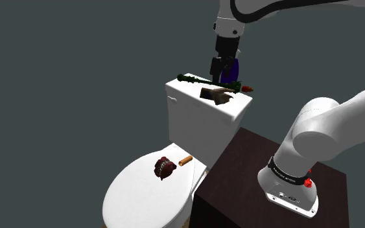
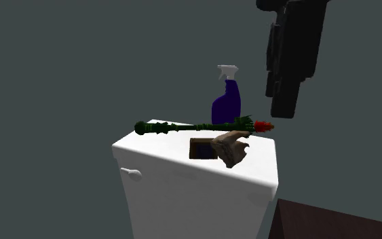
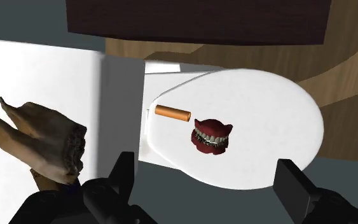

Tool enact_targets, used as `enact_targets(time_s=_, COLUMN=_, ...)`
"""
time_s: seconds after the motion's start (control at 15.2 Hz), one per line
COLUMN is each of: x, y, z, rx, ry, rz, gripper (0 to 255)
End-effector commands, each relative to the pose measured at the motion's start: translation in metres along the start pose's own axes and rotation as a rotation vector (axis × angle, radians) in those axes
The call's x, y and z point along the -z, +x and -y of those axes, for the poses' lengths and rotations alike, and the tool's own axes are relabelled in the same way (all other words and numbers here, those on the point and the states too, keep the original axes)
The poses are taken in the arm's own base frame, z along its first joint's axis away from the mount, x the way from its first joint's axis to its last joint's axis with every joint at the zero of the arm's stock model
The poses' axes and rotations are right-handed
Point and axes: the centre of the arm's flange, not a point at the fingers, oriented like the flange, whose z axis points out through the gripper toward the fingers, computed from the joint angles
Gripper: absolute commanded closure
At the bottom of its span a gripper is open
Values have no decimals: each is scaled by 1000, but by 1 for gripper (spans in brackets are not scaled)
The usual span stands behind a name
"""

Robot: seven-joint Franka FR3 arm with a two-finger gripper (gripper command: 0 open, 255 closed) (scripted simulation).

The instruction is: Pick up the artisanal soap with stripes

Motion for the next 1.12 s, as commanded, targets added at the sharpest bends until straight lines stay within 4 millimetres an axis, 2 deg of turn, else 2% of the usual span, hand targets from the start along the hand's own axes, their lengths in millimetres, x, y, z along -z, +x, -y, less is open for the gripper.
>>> enact_targets(time_s=0.0, x=-18, y=10, z=-19, rx=29, ry=-7, rz=-3, gripper=0)
enact_targets(time_s=1.06, x=-133, y=107, z=-157, rx=244, ry=-53, rz=-20, gripper=0)
